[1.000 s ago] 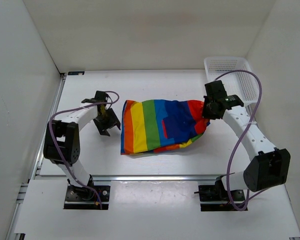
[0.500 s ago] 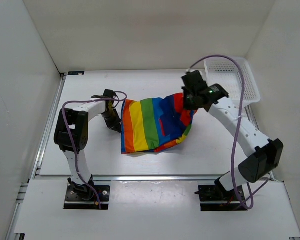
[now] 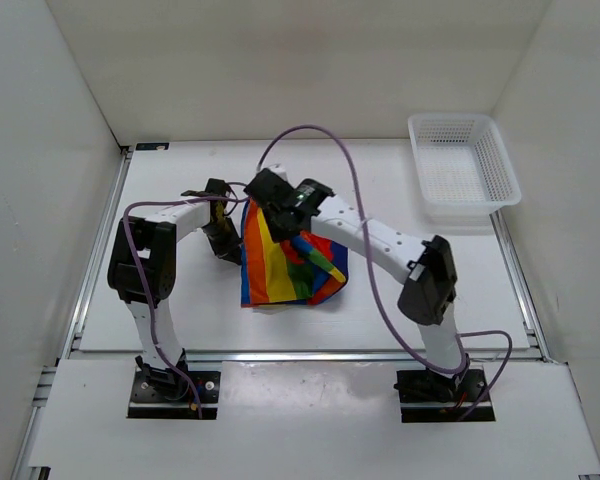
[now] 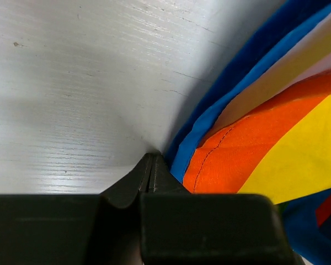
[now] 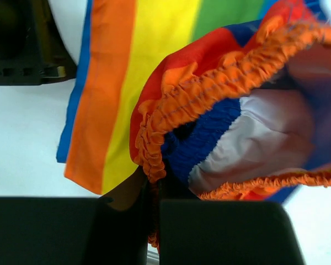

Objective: Fold and stack the shorts
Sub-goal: Fold the shorts

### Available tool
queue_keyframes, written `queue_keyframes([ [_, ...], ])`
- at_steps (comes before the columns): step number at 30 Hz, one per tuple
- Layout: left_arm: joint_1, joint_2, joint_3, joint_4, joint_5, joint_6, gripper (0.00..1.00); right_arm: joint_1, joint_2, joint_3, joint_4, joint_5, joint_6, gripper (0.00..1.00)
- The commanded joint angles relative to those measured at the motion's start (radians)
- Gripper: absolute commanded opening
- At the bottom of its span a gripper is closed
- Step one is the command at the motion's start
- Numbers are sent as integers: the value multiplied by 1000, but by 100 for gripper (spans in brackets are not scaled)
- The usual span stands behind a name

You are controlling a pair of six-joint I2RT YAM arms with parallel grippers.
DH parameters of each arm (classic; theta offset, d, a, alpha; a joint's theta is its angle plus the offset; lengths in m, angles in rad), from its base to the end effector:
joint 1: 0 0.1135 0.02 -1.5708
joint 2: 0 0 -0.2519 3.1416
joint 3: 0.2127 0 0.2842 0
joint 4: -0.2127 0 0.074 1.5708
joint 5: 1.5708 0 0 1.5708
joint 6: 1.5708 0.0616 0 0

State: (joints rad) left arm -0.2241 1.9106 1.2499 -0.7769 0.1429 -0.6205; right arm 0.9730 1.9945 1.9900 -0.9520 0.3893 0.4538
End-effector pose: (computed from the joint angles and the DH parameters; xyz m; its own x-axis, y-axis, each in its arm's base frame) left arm 0.3666 -0.0926 0.0941 -0.9248 -0.3795 -0.0260 -0.3679 0.9098 -0.1921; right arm 0.2879 0.3812 0.2948 -0.6946 -0.2995 -0.6540 -0.3750 0.9266 -0.0261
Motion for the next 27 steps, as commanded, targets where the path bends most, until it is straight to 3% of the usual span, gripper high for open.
queue_keyframes([
  [1,9,-1,-18,18,6,22,10,23,56,96,-34,0,31,0],
  [9,31,-10,-27,18,15,22,10,32,182,254,-14,-149,52,1],
  [13,61,-19,-27,18,15,41,10,52,126,305,-14,-196,52,40],
  [14,62,-19,-27,18,24,41,10,52,83,305,-2,-205,52,64],
  [15,72,-19,-27,18,24,41,10,52,63,296,10,-205,52,72],
  [16,72,-28,-27,18,33,50,10,52,22,280,10,-219,52,74],
  [22,114,-62,-27,18,43,50,10,52,-161,109,10,-173,52,72],
  [27,144,-114,-6,-19,43,61,10,23,-250,-72,33,-93,85,7],
])
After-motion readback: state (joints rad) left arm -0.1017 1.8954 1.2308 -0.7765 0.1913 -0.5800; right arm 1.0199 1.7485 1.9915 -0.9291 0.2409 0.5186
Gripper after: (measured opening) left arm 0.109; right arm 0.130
